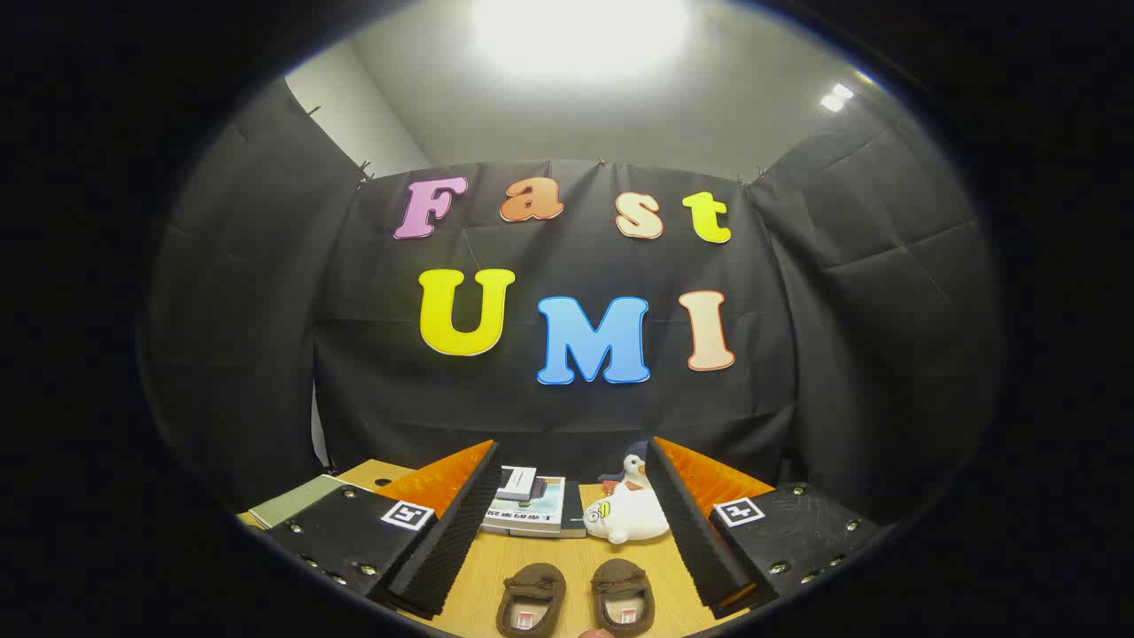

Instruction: Open the storage box then place both shoes into the box .Put the left shoe in first, then the right shoe, with the right side of both shoes facing outward in a uniform manner.

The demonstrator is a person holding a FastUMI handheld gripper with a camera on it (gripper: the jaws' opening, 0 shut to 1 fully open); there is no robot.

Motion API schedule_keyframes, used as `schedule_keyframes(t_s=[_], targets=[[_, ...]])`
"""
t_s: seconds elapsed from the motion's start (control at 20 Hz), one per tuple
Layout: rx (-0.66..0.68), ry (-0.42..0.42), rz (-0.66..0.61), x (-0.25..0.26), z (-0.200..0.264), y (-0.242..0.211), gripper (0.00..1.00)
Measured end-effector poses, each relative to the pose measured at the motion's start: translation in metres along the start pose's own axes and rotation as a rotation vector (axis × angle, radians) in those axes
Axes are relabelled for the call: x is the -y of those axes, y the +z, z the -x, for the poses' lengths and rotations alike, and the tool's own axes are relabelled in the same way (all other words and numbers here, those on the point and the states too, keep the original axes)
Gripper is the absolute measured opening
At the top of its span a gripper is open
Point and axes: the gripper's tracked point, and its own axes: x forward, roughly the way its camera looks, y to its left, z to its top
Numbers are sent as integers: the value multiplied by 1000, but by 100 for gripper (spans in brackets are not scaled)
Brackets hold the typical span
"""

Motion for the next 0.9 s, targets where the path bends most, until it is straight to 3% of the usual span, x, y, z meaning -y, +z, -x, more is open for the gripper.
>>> schedule_keyframes(t_s=[0.9], targets=[[15, 35, 0, -21, -8, 5, 99]])
